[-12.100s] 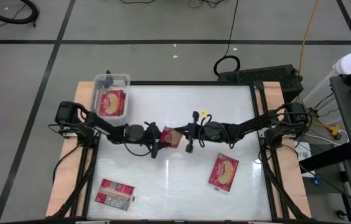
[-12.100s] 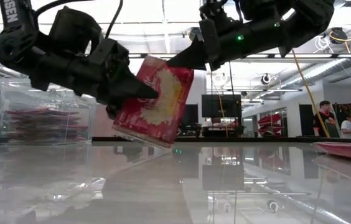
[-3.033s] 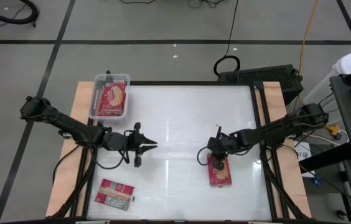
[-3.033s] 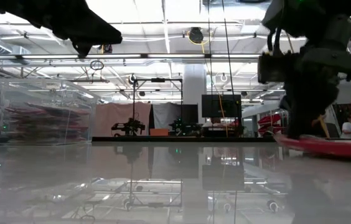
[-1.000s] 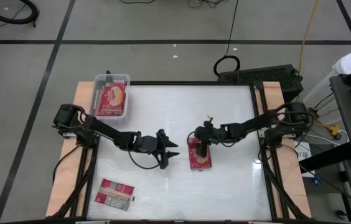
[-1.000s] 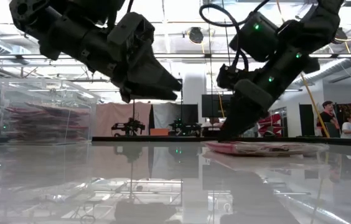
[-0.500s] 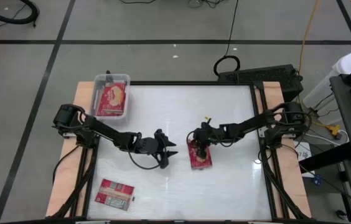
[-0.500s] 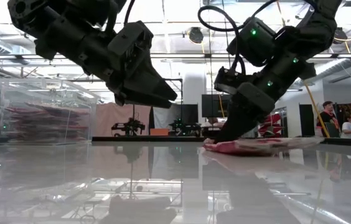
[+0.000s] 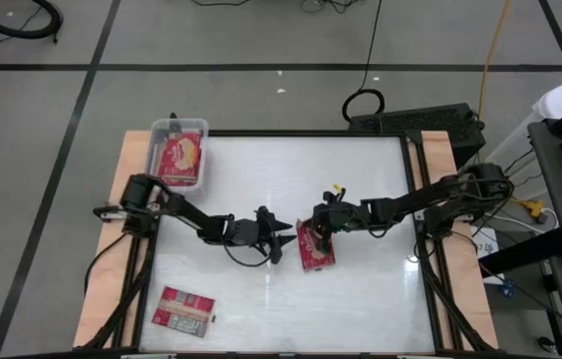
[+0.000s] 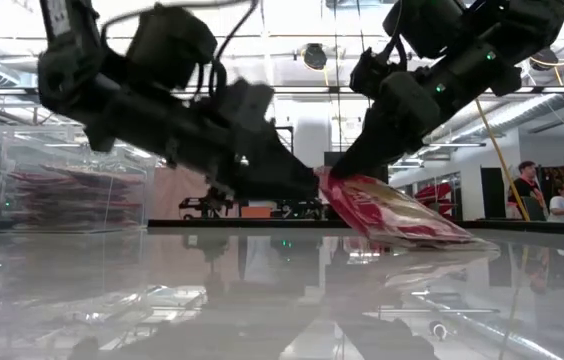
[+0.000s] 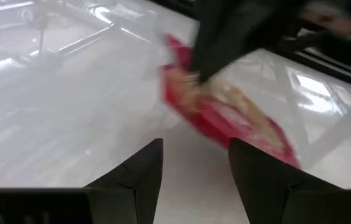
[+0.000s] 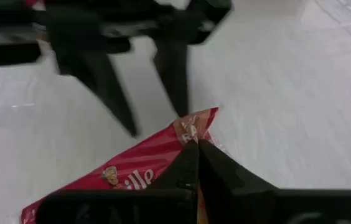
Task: Sort popcorn bags into baskets
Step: Stack the red popcorn pack into the bin
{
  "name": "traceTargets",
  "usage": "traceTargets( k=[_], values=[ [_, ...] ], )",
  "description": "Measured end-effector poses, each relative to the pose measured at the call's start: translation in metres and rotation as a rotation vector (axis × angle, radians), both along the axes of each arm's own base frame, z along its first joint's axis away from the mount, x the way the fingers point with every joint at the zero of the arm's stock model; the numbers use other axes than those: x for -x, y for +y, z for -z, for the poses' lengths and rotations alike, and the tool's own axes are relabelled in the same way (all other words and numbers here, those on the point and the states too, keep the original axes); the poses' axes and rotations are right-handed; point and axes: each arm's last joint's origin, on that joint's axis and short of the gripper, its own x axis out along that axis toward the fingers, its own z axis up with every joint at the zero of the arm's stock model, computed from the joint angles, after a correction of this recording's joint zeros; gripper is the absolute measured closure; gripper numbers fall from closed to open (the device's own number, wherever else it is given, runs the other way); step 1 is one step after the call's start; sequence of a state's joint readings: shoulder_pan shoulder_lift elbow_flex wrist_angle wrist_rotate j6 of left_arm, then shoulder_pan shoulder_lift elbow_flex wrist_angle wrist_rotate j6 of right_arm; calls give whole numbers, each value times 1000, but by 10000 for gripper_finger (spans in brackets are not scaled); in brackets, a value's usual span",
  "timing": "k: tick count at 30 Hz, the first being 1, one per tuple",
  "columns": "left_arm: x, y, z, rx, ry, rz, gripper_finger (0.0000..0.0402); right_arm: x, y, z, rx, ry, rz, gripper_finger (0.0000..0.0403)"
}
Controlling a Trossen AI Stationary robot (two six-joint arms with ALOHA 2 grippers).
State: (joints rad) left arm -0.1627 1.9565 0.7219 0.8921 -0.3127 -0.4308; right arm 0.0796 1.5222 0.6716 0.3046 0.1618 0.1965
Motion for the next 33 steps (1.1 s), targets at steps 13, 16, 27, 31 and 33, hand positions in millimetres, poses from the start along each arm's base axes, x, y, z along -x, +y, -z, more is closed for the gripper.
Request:
traceTargets(
  k=[13, 16, 27, 31, 33],
  values=[
    [-11, 7, 20, 179, -71, 147, 193, 0, 4, -4, 32, -29, 23, 403],
    [-11, 3, 15, 220, -90, 186, 177, 0, 4, -4, 36, -32, 20, 403],
    [-20, 0, 3, 209, -187, 122, 138, 2, 3, -23, 53, -117, 63, 403],
    [-24, 2, 0, 185, -198, 39, 149, 1, 3, -26, 48, -150, 64, 403],
    [-25, 3, -2, 153, -203, 22, 164, 1, 3, -28, 46, -166, 63, 403]
  ],
)
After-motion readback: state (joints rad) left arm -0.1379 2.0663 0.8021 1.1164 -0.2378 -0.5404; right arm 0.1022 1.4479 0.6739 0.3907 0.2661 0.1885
